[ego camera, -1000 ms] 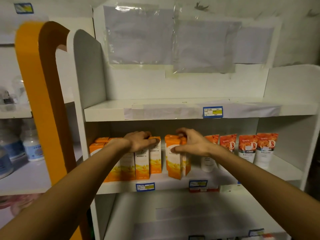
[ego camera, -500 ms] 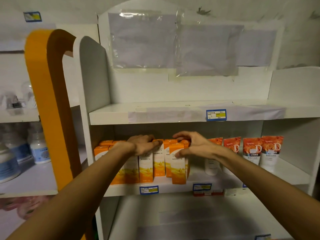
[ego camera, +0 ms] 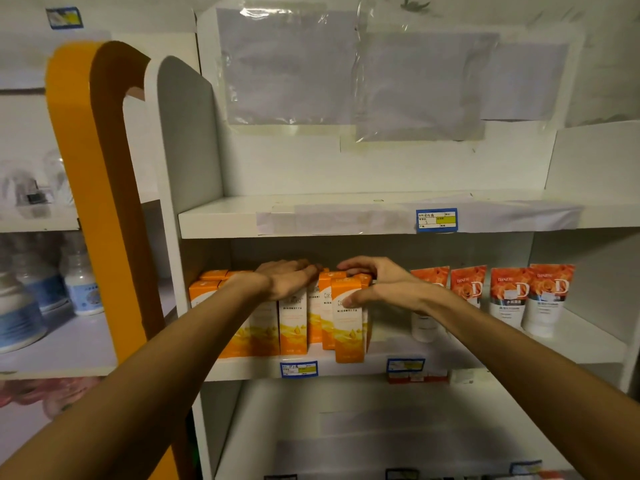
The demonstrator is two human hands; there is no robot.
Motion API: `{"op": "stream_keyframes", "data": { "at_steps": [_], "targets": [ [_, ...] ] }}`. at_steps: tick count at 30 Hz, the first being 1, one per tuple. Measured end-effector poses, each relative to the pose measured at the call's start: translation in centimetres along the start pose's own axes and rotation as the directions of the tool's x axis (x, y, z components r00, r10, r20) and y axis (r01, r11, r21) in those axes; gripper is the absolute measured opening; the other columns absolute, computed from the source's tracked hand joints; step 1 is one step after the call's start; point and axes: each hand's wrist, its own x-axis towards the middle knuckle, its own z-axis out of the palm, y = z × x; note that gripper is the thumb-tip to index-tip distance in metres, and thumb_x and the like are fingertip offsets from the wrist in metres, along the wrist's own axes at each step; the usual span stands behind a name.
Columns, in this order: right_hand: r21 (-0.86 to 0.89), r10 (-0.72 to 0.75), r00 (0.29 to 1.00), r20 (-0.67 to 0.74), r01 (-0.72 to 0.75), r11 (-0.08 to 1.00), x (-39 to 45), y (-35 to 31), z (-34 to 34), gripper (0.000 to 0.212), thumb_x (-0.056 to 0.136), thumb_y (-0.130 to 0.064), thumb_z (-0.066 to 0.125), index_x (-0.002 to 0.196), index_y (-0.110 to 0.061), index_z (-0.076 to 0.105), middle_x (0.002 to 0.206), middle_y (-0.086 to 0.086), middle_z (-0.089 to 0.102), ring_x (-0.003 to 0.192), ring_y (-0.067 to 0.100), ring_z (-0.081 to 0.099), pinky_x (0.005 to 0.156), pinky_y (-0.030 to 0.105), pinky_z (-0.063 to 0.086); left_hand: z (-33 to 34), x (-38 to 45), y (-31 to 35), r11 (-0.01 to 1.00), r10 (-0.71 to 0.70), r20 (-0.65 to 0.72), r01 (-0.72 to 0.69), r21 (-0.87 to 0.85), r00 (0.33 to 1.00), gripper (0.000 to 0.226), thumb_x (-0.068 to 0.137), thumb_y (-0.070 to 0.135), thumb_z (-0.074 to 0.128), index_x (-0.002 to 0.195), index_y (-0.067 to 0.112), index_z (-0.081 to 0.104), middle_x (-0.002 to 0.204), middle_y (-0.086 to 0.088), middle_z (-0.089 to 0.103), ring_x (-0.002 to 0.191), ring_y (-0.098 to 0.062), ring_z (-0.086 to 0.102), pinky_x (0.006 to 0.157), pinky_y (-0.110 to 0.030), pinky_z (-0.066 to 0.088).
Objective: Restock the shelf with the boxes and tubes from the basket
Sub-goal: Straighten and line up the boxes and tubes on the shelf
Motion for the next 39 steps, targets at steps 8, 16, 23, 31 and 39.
{"op": "stream_keyframes", "data": {
  "at_steps": [8,16,23,31,39],
  "targets": [
    [-0.07,-0.017,1.0,-0.026,0.015,0.997,0.8,-0.4,1.4,0.069,0.075,-0.018,0.084,0.134,-0.025,0.049,0.116,-0.01,0.056,0.101,0.012,0.063,0.075,0.023,0.057,-0.1,-0.7,0.2,0.996,0.002,0.002,-0.002,-0.087,1.0,0.071,0.088,0.083,0.02,0.132,0.036,0.05,0.135,0.001,0.06,0.121,-0.024,0.056,0.101,-0.041,0.043],
    [-0.079,-0.049,0.997,-0.06,0.044,0.996,0.0,0.4,0.8,0.051,0.077,-0.027,0.083,0.122,-0.027,0.057,0.117,-0.004,0.062,0.102,0.014,0.068,0.085,0.036,0.06,-0.2,-0.6,0.2,0.998,0.001,-0.007,-0.001,-0.069,1.0,0.073,0.092,0.078,0.021,0.143,0.032,0.045,0.146,0.0,0.052,0.132,-0.025,0.049,0.105,-0.04,0.036],
    [-0.087,-0.058,0.994,-0.098,0.049,0.995,-0.6,0.4,0.0,0.043,0.079,-0.026,0.081,0.116,-0.028,0.059,0.115,-0.008,0.062,0.1,0.011,0.067,0.077,0.027,0.06,-0.2,-0.8,0.4,0.997,-0.003,-0.004,0.003,-0.083,1.0,0.071,0.093,0.076,0.023,0.142,0.03,0.046,0.145,-0.002,0.053,0.13,-0.026,0.051,0.104,-0.04,0.037],
    [-0.022,-0.018,0.972,-0.233,0.013,1.0,-1.7,0.7,-1.0,0.044,0.081,-0.02,0.078,0.12,-0.022,0.058,0.112,-0.005,0.063,0.093,0.01,0.068,0.068,0.02,0.058,-0.2,-0.1,-0.1,0.968,0.014,0.031,-0.006,-0.252,0.999,0.054,0.096,0.066,0.035,0.134,0.031,0.053,0.134,0.002,0.06,0.127,-0.023,0.054,0.108,-0.038,0.038],
    [-0.011,0.045,0.954,-0.297,-0.05,0.999,-1.4,-0.3,-1.7,0.048,0.081,-0.016,0.078,0.124,-0.016,0.057,0.11,0.0,0.065,0.092,0.014,0.069,0.073,0.027,0.06,0.1,0.3,-0.1,0.932,0.036,0.056,-0.013,-0.363,0.998,0.052,0.103,0.049,0.039,0.15,0.028,0.038,0.147,-0.001,0.05,0.134,-0.023,0.048,0.115,-0.041,0.034]
  ]
}}
